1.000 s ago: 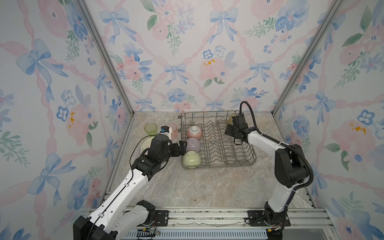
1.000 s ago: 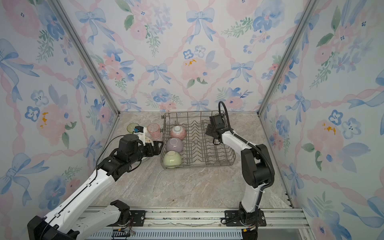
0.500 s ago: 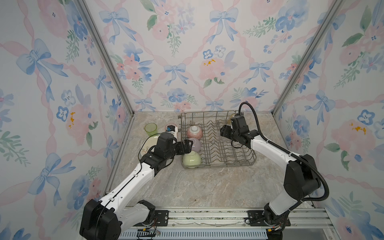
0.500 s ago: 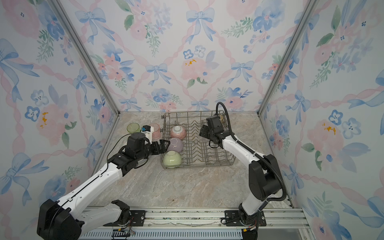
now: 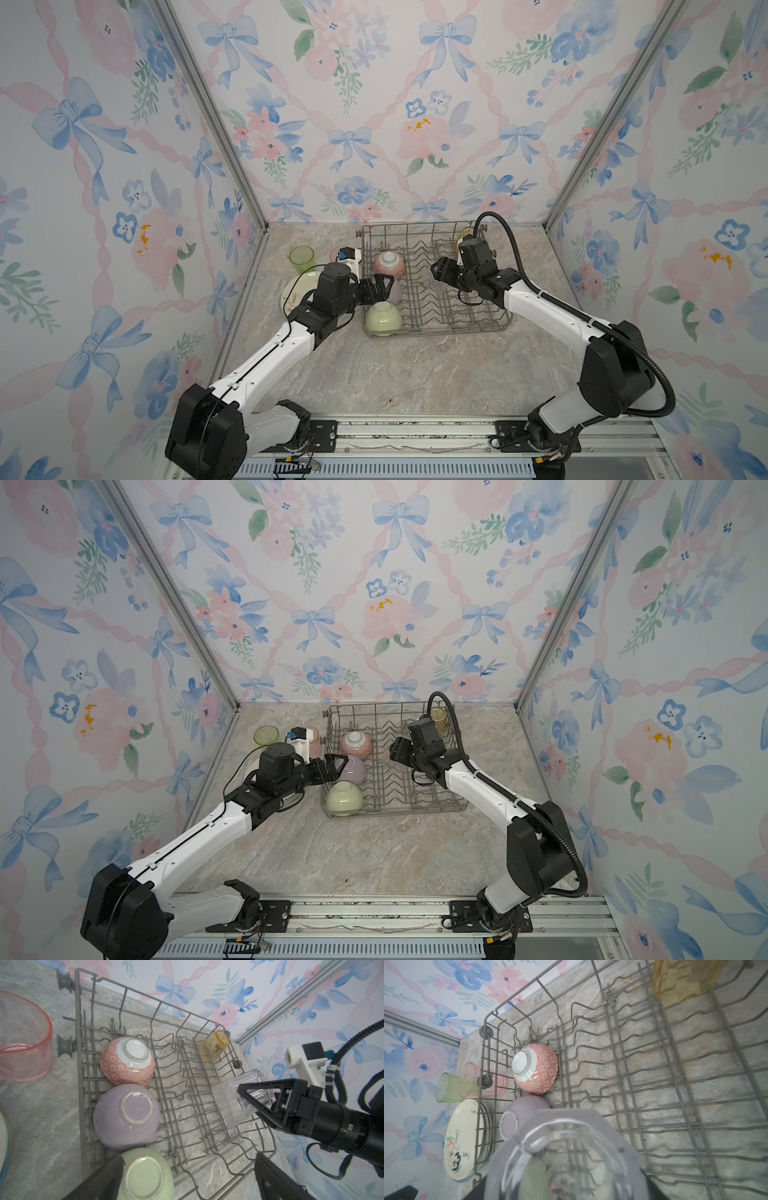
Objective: Unload the mixed dishes from the dish rack
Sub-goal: 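Lift the clear cup out of the rack with the right gripper toward the left gripper, then grasp the clear cup with the left gripper beside the right gripper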
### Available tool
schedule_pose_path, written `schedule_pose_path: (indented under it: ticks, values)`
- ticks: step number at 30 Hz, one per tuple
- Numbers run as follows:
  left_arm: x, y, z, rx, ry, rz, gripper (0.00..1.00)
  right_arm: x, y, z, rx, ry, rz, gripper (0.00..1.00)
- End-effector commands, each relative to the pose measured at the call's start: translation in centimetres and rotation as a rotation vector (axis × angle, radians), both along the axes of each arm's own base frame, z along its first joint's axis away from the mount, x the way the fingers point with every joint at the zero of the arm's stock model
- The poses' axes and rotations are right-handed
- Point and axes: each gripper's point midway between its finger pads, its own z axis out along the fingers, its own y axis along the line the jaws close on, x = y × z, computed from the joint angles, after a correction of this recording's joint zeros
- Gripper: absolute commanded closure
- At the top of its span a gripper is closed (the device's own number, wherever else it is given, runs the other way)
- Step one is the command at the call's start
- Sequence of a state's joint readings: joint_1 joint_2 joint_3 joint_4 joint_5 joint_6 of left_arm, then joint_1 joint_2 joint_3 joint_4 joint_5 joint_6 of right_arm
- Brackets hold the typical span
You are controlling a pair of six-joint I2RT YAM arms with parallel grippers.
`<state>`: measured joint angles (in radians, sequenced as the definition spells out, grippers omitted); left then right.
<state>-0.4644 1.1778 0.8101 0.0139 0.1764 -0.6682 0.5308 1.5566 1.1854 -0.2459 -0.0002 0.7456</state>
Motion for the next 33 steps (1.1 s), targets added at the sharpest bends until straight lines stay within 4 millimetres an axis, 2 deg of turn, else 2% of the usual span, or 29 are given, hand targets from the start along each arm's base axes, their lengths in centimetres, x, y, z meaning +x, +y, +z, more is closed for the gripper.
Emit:
schedule_pose_path:
  ticks: [1, 5, 7, 13, 21, 33]
  values:
    - [0.1, -0.6, 0.3, -0.035, -0.015, -0.013, 0.02, -0.8, 1.4, 2.5, 0.099, -0.043, 0.019, 0.46]
    - [0.3, -1.1, 1.0, -0.079, -0.041, -0.025, 0.04, -1.5, 2.6, 3.5, 0.153, -0.054, 0.044, 0.46]
    - [0.3, -1.7, 1.4, -0.108, -0.048, -0.054, 0.11, -1.8, 3.1, 4.2, 0.181, -0.058, 0.053, 0.46]
    - [-0.1, -3.3, 2.4, -0.208, -0.052, -0.129, 0.16, -2.4, 4.2, 6.0, 0.257, -0.075, 0.073, 0.46]
    - [-0.2, -4.3, 3.0, -0.264, -0.067, -0.175, 0.16, -2.8, 5.4, 8.2, 0.341, -0.1, 0.095, 0.46]
    - [0.1, -6.0, 3.5, -0.345, -0.066, -0.254, 0.19, -3.2, 6.9, 9.4, 0.419, -0.098, 0.136, 0.46]
